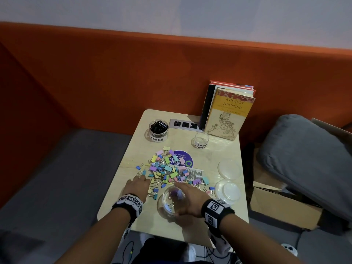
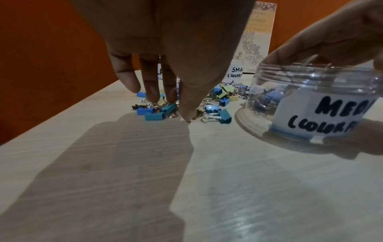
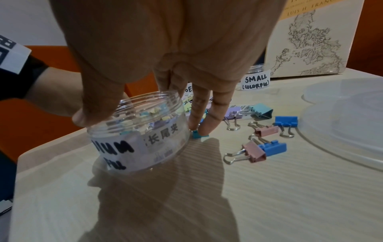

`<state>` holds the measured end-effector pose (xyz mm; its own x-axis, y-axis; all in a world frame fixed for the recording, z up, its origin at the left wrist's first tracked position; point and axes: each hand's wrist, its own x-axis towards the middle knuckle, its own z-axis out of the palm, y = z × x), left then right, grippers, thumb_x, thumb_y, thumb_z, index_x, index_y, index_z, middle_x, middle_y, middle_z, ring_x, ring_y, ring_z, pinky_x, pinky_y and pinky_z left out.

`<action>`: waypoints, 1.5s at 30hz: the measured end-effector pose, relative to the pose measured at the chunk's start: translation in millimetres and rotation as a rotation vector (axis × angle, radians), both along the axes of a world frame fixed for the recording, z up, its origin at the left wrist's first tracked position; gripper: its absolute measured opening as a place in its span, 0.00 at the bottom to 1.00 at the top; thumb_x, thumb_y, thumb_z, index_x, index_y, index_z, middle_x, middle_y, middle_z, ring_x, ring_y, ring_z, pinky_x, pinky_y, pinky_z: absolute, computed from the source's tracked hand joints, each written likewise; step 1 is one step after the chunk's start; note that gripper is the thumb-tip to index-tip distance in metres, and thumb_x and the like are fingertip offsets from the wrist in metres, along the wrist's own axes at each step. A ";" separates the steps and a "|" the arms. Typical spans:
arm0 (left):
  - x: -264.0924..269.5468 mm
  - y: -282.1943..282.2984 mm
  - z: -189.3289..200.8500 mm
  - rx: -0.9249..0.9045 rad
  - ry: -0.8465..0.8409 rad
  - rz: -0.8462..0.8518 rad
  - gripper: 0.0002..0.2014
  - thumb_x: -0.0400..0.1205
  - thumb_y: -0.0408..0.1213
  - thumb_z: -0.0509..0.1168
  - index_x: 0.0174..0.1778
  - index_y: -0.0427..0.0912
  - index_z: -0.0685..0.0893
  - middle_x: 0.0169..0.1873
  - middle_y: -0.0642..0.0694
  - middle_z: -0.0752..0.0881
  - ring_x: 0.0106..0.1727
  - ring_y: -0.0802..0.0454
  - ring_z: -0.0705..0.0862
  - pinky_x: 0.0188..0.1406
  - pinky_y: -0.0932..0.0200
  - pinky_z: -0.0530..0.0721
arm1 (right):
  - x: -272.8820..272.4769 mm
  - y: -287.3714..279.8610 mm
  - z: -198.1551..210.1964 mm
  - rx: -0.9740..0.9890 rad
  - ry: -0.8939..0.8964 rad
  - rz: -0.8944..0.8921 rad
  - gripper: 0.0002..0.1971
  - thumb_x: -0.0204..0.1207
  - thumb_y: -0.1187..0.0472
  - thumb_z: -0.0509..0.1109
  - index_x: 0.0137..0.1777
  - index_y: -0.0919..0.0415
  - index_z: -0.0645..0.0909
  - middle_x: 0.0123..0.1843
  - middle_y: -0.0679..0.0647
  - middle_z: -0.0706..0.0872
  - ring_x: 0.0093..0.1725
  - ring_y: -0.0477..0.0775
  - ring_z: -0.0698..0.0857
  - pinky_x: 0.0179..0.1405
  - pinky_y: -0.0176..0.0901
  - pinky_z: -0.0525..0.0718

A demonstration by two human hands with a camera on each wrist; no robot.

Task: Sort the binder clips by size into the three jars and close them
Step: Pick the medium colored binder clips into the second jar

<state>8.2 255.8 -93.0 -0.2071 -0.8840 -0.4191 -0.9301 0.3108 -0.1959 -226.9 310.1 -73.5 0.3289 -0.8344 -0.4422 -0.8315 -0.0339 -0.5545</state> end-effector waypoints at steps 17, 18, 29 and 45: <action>-8.7 5.7 -4.1 -0.008 0.132 0.061 0.22 0.83 0.54 0.64 0.70 0.50 0.76 0.67 0.49 0.79 0.70 0.46 0.76 0.67 0.47 0.76 | 1.3 2.1 4.7 0.007 -0.007 -0.016 0.55 0.63 0.44 0.83 0.86 0.47 0.54 0.85 0.47 0.62 0.80 0.53 0.68 0.76 0.46 0.70; -7.9 5.0 -3.4 -0.002 0.137 0.062 0.21 0.83 0.52 0.65 0.70 0.49 0.76 0.67 0.49 0.79 0.69 0.46 0.76 0.67 0.47 0.76 | 1.3 2.2 4.6 0.006 -0.010 -0.021 0.55 0.63 0.44 0.83 0.86 0.47 0.54 0.85 0.47 0.62 0.80 0.53 0.68 0.76 0.46 0.70; 17.8 7.6 5.6 0.002 0.578 0.203 0.22 0.76 0.38 0.74 0.66 0.49 0.79 0.61 0.48 0.81 0.62 0.52 0.81 0.63 0.59 0.79 | 0.0 1.8 -1.1 0.000 -0.015 -0.007 0.56 0.62 0.40 0.83 0.85 0.44 0.53 0.85 0.46 0.61 0.81 0.53 0.66 0.77 0.49 0.70; -11.5 14.6 50.9 0.072 0.869 -0.018 0.16 0.74 0.41 0.76 0.56 0.51 0.83 0.49 0.55 0.82 0.49 0.63 0.80 0.48 0.75 0.76 | 3.9 0.1 -3.6 -0.024 -0.050 -0.010 0.55 0.63 0.45 0.82 0.86 0.51 0.54 0.85 0.50 0.63 0.79 0.55 0.68 0.76 0.47 0.71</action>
